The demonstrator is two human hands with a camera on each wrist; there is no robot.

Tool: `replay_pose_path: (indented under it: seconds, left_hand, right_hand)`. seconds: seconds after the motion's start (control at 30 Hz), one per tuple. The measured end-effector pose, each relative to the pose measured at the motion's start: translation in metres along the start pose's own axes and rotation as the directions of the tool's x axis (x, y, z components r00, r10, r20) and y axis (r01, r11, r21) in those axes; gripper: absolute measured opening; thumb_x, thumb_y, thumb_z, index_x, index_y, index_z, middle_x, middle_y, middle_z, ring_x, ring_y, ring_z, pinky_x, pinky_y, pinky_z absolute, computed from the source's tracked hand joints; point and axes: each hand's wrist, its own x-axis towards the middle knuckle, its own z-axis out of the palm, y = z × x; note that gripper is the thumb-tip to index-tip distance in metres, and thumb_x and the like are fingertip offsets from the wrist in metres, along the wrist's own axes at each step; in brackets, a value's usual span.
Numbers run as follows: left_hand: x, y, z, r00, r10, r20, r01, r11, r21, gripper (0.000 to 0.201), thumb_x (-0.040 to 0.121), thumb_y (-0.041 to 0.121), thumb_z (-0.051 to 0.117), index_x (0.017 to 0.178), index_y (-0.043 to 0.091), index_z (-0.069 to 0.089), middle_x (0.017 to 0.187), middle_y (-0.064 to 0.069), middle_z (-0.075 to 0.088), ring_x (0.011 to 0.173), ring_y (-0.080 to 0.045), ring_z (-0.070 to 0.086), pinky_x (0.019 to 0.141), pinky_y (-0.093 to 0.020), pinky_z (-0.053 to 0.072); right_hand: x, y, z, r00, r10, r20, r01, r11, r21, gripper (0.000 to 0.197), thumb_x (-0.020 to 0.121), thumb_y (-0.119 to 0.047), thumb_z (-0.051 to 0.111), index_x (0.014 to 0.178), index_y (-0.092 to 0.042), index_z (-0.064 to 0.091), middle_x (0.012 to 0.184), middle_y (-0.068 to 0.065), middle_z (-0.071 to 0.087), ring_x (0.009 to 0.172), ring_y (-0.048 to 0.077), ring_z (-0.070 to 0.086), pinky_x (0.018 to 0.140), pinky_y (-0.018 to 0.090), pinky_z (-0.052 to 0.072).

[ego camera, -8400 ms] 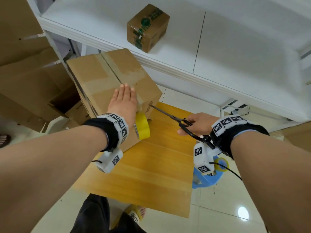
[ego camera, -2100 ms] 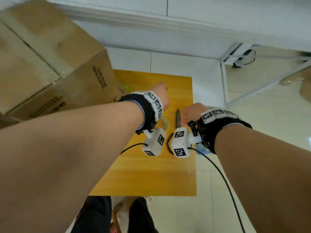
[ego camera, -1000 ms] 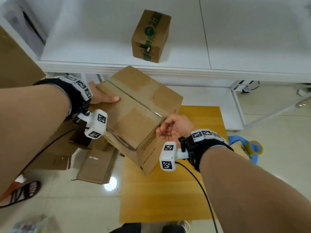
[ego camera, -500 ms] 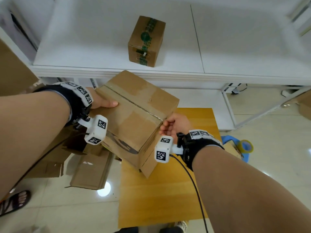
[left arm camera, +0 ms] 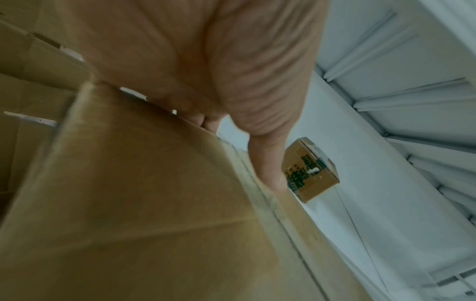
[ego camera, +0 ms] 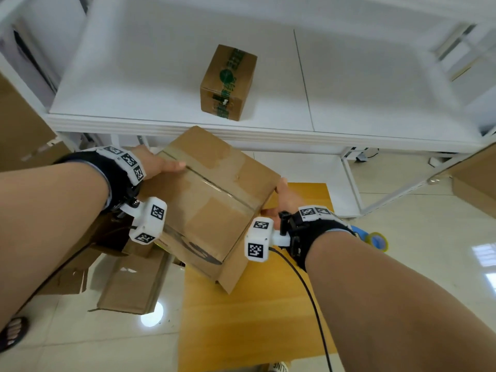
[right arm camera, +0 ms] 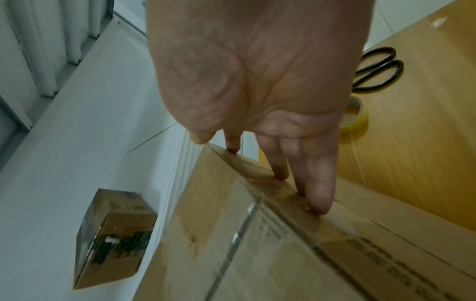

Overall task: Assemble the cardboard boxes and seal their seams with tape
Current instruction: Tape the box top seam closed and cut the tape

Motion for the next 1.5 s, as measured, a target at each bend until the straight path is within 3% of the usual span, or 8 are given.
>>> replay_pose_path:
  seconds: [0.13, 0.27, 0.4, 0.8, 1.0, 1.13, 1.37, 1.5]
  left_hand:
    - [-0.035, 0.020, -0.001, 0.998, -0.052, 0.044, 0.059, 0.986, -0.156, 0.097, 0.081, 0.073, 0.047, 0.150, 0.007, 0.026, 0.153, -0.023, 0.026, 0.137, -0.039, 0.031, 0.112, -0.049, 0.027]
    - [-0.040, 0.013, 0.012, 0.991, -0.083, 0.105, 0.106, 0.968, -0.229, 0.119, 0.067, 0.088, 0.044, 0.153, 0.010, 0.016, 0.156, -0.021, 0.018, 0.141, -0.039, 0.024, 0.115, -0.051, 0.022]
    - [0.015, -0.017, 0.024, 0.979, -0.026, 0.203, 0.104, 0.919, -0.381, 0.118, 0.052, 0.093, 0.052, 0.139, 0.013, 0.045, 0.135, -0.018, 0.052, 0.121, -0.041, 0.052, 0.101, -0.053, 0.043]
    - [-0.109, 0.050, -0.003, 0.993, 0.054, 0.109, 0.001, 0.892, -0.451, 0.080, 0.087, 0.074, 0.034, 0.133, 0.010, 0.044, 0.124, -0.019, 0.056, 0.110, -0.038, 0.056, 0.101, -0.049, 0.043]
    - [-0.125, 0.076, -0.008, 0.969, 0.161, 0.188, -0.019, 0.804, -0.594, 0.051, 0.088, 0.057, 0.046, 0.103, 0.008, 0.052, 0.088, -0.013, 0.060, 0.079, -0.028, 0.057, 0.079, -0.034, 0.046]
    - [-0.165, 0.090, -0.010, 0.939, 0.264, 0.221, -0.073, 0.779, -0.622, 0.022, 0.093, 0.021, 0.046, 0.079, 0.005, 0.043, 0.067, -0.012, 0.045, 0.049, -0.025, 0.047, 0.046, -0.026, 0.044]
    - [-0.189, 0.082, 0.005, 0.865, 0.364, 0.347, -0.079, 0.780, -0.621, 0.023, 0.086, 0.017, 0.062, 0.094, -0.004, 0.065, 0.092, -0.024, 0.069, 0.079, -0.036, 0.063, 0.078, -0.043, 0.053]
    - [-0.187, 0.069, 0.008, 0.871, 0.338, 0.357, -0.120, 0.850, -0.512, 0.037, 0.087, 0.023, 0.067, 0.108, -0.007, 0.065, 0.095, -0.024, 0.067, 0.082, -0.036, 0.064, 0.093, -0.050, 0.048]
  right_hand:
    - [0.018, 0.018, -0.016, 1.000, -0.003, 0.005, 0.003, 1.000, -0.014, 0.097, 0.059, -0.094, 0.026, 0.119, -0.023, 0.055, 0.112, 0.017, 0.066, 0.091, 0.037, 0.068, 0.085, 0.056, 0.054]
    - [-0.038, 0.002, -0.032, 0.998, 0.069, 0.007, -0.065, 0.961, -0.268, 0.096, 0.083, -0.086, 0.011, 0.130, -0.012, 0.050, 0.097, 0.017, 0.062, 0.077, 0.027, 0.059, 0.076, 0.040, 0.050]
    - [-0.039, 0.011, -0.041, 1.000, -0.024, -0.002, 0.021, 0.911, -0.413, 0.137, 0.051, -0.106, 0.004, 0.141, -0.011, 0.048, 0.070, 0.005, 0.037, 0.059, 0.018, 0.038, 0.061, 0.034, 0.034]
    - [-0.076, -0.024, -0.130, 0.991, -0.128, 0.036, 0.106, 0.598, -0.795, 0.026, 0.099, -0.045, 0.049, 0.120, -0.031, 0.055, 0.109, 0.003, 0.064, 0.083, 0.020, 0.053, 0.076, 0.031, 0.046]
    - [-0.132, -0.039, -0.176, 0.979, -0.122, -0.161, -0.008, 0.774, -0.633, 0.062, 0.094, -0.070, 0.037, 0.098, -0.014, 0.064, 0.092, 0.008, 0.070, 0.088, 0.027, 0.066, 0.091, 0.037, 0.048]
    - [-0.123, -0.025, -0.209, 0.991, -0.045, -0.125, -0.025, 0.861, -0.507, 0.048, 0.089, -0.064, 0.058, 0.091, -0.017, 0.067, 0.089, 0.006, 0.069, 0.076, 0.025, 0.066, 0.063, 0.031, 0.059]
    - [-0.105, 0.006, -0.233, 0.999, -0.054, 0.003, 0.052, 0.942, -0.330, 0.102, 0.039, -0.076, 0.083, 0.121, -0.017, 0.065, 0.120, 0.008, 0.069, 0.106, 0.029, 0.069, 0.080, 0.040, 0.060]
    - [-0.132, 0.009, -0.213, 0.983, -0.130, 0.126, 0.151, 0.974, -0.170, 0.076, 0.066, -0.064, 0.077, 0.124, -0.016, 0.063, 0.116, 0.013, 0.072, 0.107, 0.033, 0.069, 0.091, 0.050, 0.054]
